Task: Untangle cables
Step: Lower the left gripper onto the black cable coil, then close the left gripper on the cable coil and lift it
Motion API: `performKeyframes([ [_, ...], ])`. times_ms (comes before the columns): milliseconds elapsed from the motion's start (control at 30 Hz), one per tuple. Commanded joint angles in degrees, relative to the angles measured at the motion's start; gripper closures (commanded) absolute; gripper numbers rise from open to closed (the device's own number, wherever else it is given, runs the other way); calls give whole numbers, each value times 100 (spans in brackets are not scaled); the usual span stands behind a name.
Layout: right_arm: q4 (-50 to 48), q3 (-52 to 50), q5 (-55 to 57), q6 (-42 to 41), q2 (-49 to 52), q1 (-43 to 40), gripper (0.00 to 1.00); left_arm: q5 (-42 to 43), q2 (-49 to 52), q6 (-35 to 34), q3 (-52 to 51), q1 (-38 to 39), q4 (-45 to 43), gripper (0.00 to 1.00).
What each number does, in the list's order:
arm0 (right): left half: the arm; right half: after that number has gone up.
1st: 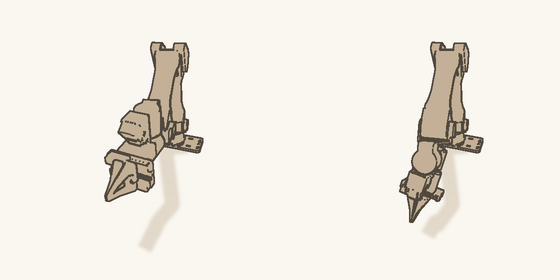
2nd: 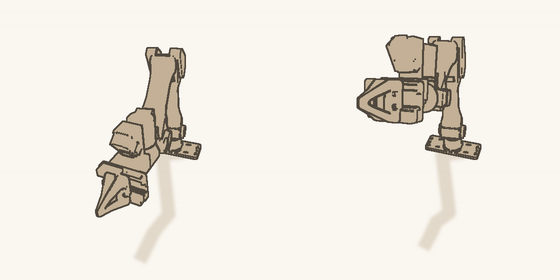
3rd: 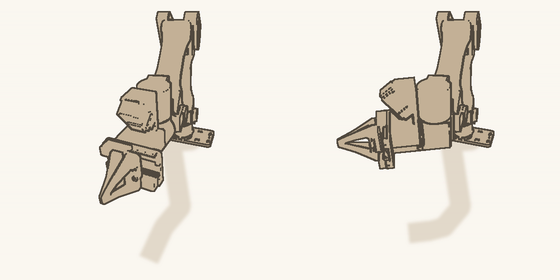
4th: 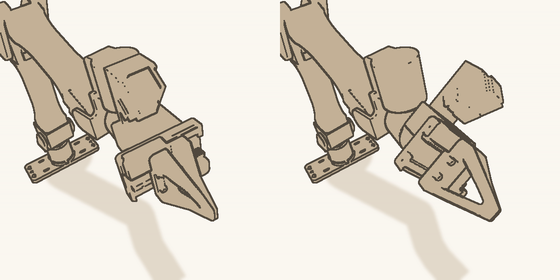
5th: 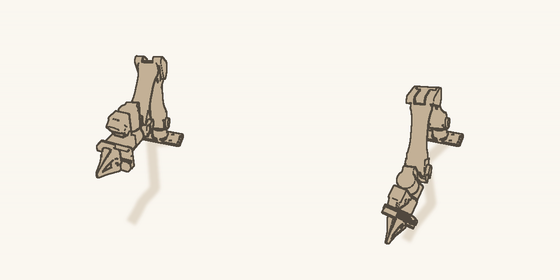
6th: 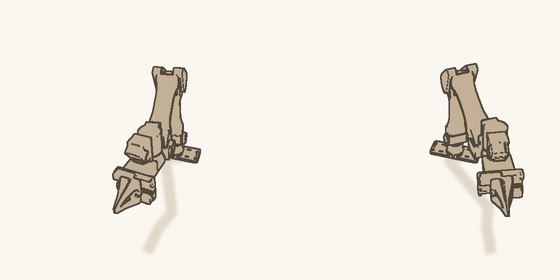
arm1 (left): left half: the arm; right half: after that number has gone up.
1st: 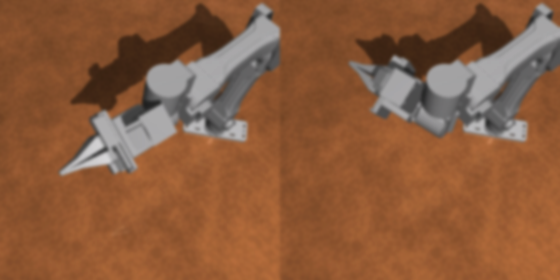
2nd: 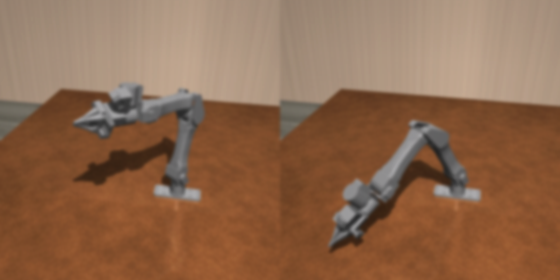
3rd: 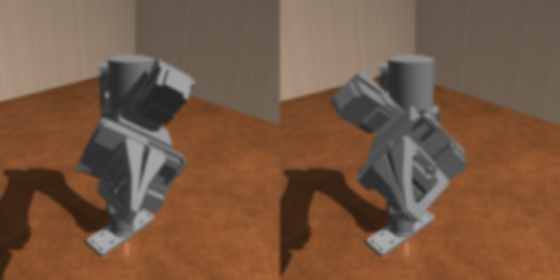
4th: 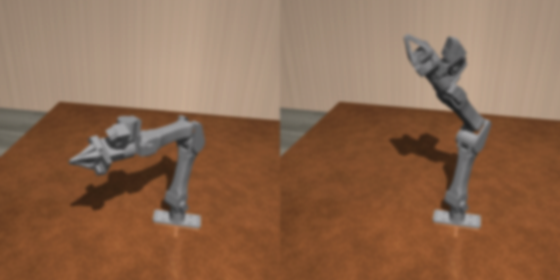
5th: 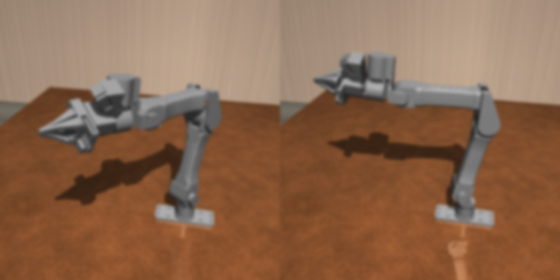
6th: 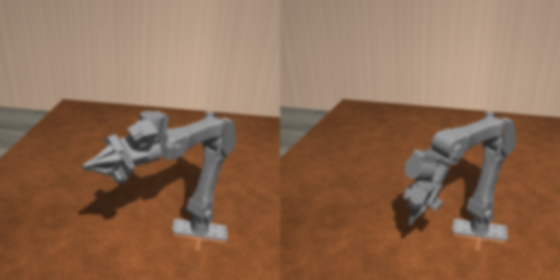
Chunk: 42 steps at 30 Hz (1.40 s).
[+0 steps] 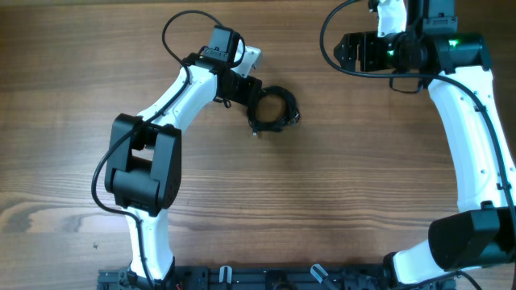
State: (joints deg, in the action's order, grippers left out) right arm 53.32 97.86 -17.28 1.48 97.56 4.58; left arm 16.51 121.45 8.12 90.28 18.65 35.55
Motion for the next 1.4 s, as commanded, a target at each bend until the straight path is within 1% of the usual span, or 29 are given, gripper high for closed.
performKeyframes([
  [0,-15,-39,116,-61,125,7,0,149,116,313,46,52,-4,43],
  [67,-15,-39,142,-57,125,7,0,149,120,313,31,68,0,42],
  [167,-13,-39,247,-59,125,7,0,149,131,310,31,81,-9,33],
  [267,-7,-39,243,-57,125,7,0,149,138,310,31,85,-22,30],
  [500,42,-39,243,-57,125,7,0,149,321,310,31,101,28,31],
  [600,31,-39,352,-192,125,7,0,149,415,310,31,136,55,31],
  [833,63,-39,352,-146,136,7,0,149,417,308,31,203,17,29],
  [867,68,-39,376,-142,142,7,4,149,415,310,31,214,15,29],
  [900,68,-39,385,-140,149,7,4,149,415,308,31,216,9,29],
  [933,68,-39,391,-140,155,7,0,149,415,308,31,221,0,29],
  [1033,83,-39,398,31,168,7,0,149,415,308,31,225,-4,28],
  [1067,83,-39,431,26,168,7,2,149,415,308,31,225,-2,28],
  [1133,74,-39,437,24,168,7,35,149,415,306,31,225,-2,28],
  [1167,70,-39,437,24,168,7,45,151,415,306,31,225,-2,28],
  [1200,55,-39,437,24,168,7,46,155,417,306,31,225,-7,28],
  [1233,33,-39,435,22,173,7,30,168,417,306,31,236,-7,28],
  [1267,15,-39,435,24,179,7,6,168,417,306,31,240,-4,28],
  [1300,-2,-39,437,22,190,7,0,166,415,306,31,247,-4,29],
  [1367,-17,-39,435,24,221,7,0,168,417,306,31,262,-24,35],
])
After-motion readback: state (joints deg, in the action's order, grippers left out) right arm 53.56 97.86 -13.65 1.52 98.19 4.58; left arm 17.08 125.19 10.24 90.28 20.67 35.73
